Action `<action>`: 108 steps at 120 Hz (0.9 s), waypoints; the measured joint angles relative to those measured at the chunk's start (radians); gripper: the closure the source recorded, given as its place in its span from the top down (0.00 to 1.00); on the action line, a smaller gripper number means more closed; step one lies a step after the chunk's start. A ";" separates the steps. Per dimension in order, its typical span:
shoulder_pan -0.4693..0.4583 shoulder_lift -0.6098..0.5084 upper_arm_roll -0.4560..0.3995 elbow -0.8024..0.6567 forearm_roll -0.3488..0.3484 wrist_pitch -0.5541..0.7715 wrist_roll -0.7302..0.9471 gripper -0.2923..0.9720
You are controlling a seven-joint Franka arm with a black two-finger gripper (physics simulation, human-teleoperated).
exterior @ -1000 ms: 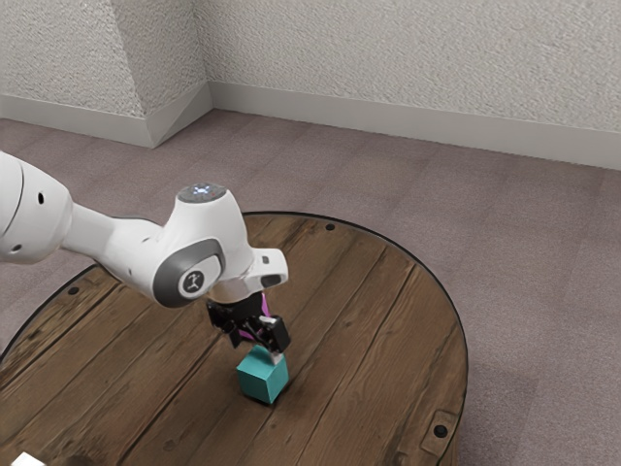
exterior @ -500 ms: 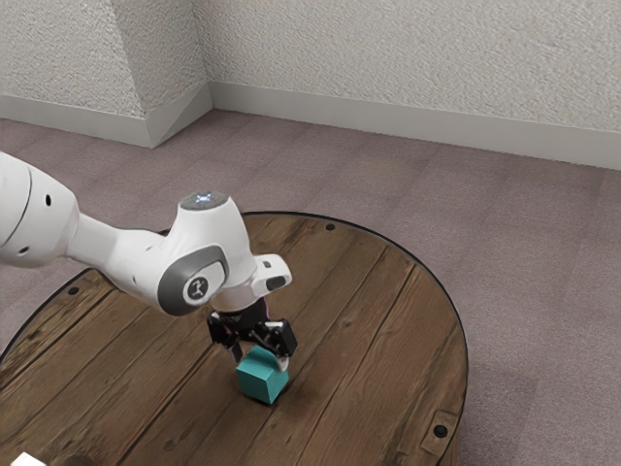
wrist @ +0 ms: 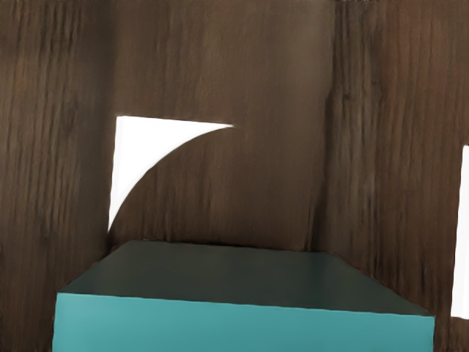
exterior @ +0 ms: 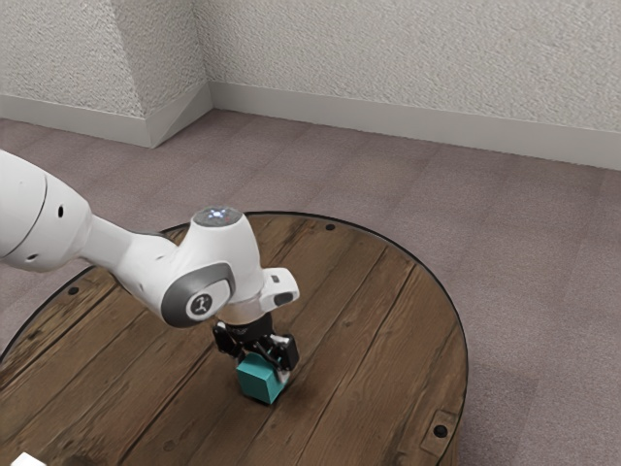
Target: Pick up the blue block with one arm, and put the blue block on the pink block with one arm
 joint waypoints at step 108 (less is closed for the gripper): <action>0.014 0.008 0.177 0.280 0.028 -0.217 0.056 0.50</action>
